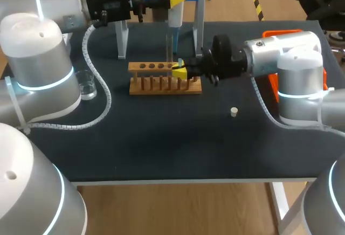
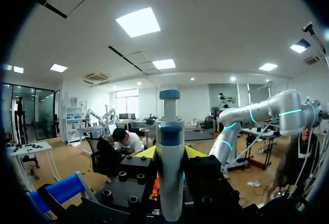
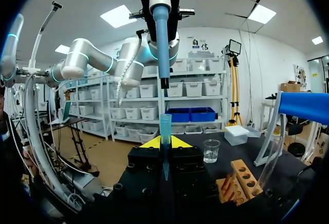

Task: Invert the test tube, pick up the pipette, mount the tip to pipette, aspirate from beaker and dispense into the tube, eject the tip, return the pipette, and cap with the stopper.

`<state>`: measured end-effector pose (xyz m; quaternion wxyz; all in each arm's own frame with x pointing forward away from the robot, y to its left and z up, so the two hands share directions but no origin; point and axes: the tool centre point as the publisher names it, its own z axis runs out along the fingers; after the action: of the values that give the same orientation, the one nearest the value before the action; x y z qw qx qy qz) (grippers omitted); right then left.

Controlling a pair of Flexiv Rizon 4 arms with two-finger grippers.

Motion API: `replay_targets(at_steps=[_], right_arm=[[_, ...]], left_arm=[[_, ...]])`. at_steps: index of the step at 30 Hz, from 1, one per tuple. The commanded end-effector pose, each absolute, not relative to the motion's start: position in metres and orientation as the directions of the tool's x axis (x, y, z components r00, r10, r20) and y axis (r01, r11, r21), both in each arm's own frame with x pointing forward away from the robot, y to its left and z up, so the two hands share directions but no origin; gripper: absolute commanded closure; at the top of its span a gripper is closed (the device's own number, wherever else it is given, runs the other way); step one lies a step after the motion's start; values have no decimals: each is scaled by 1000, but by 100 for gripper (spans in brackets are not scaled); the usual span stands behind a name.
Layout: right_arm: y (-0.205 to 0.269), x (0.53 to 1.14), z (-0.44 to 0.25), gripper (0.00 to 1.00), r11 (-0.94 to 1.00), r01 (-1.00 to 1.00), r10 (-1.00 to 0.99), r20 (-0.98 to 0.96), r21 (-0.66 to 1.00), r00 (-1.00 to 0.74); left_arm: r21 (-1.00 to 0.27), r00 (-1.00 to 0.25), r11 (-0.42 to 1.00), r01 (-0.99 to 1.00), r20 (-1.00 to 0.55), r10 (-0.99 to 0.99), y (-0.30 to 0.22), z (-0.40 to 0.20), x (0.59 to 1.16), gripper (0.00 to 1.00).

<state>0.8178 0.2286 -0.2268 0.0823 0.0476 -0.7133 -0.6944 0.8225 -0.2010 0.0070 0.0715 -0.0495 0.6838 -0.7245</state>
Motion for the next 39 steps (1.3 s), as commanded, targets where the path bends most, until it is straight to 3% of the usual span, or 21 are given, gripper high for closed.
replay_targets(at_steps=[1,39], right_arm=[[233,818,-227,100,28,45,-183,50,999,-982],[242,821,-214,100,13,11,-186,13,1000,-982]], left_arm=[[-998,-985,-53,35,-26,-169,-200,8,822,100],[-998,-985,-53,35,-26,-169,-200,8,822,100]])
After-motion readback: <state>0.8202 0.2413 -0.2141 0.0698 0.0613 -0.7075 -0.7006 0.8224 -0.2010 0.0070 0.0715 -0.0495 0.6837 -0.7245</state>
